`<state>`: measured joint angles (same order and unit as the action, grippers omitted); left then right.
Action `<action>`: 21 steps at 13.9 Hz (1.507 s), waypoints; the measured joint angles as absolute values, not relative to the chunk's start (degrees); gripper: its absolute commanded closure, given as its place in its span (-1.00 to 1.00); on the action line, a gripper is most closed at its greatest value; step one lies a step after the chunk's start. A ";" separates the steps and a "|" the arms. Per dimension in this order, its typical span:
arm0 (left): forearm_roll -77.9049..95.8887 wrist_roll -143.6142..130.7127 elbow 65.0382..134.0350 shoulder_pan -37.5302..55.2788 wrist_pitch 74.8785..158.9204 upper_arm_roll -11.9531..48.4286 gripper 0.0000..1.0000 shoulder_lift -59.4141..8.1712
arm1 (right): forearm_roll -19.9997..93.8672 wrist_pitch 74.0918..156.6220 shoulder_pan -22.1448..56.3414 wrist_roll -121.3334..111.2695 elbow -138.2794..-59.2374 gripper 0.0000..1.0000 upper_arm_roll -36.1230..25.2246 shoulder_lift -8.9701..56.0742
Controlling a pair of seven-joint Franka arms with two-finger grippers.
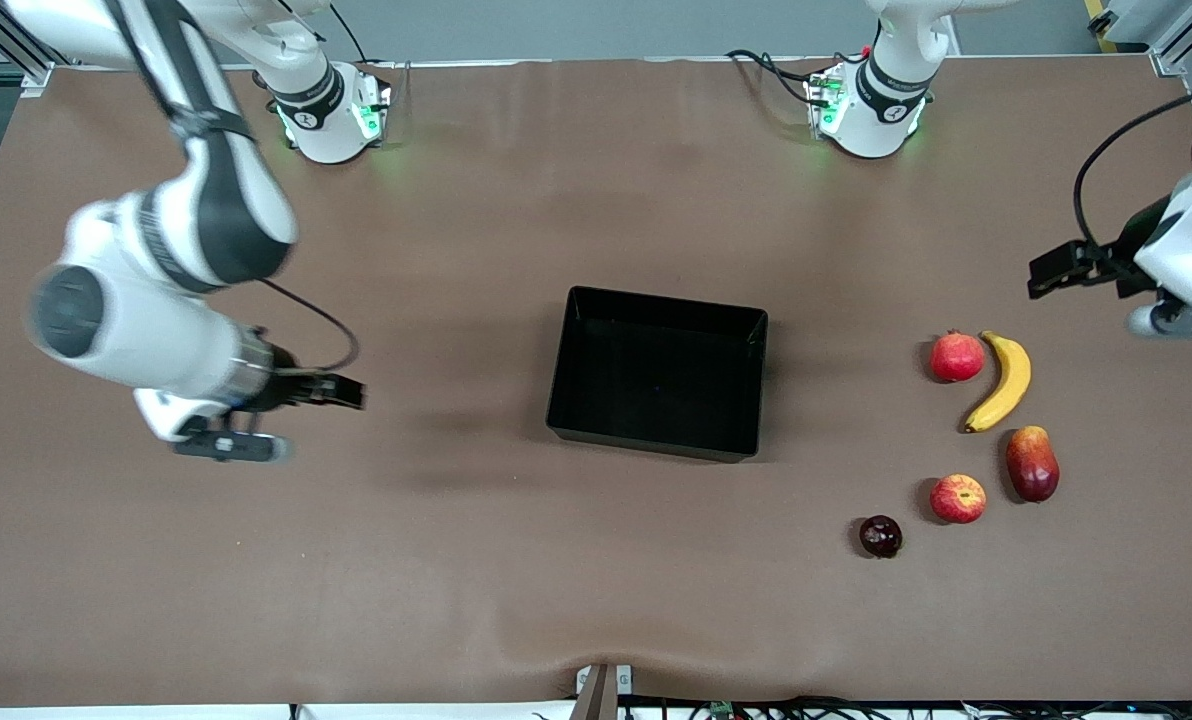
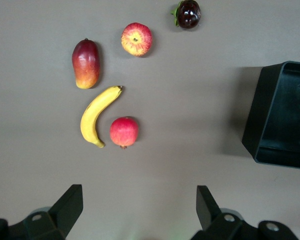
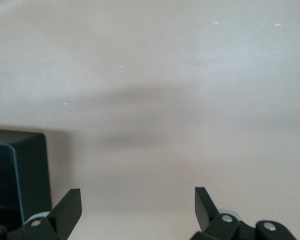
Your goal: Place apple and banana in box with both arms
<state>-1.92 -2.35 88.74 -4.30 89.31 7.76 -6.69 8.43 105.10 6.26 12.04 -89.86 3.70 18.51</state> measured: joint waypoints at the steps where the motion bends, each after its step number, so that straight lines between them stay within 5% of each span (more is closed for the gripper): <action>1: -1.92 -2.38 89.55 -4.37 91.09 7.75 -1.00 -7.54 | 8.42 103.61 4.30 9.54 -89.89 -1.00 3.69 17.04; 9: -1.92 -2.39 93.22 -5.81 108.93 7.21 -1.00 -16.98 | 8.26 95.08 -1.25 -9.23 -90.08 -1.00 -3.26 6.72; 21: -1.92 -2.45 91.21 -5.56 109.24 7.35 -1.00 -16.90 | 0.87 84.23 -3.55 -1.28 -89.99 -1.00 1.26 -1.73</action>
<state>-1.92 -2.45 91.21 -5.56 109.24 7.35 -16.90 0.87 84.23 -3.55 -1.28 -89.99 1.26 -1.73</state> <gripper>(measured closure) 0.000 0.000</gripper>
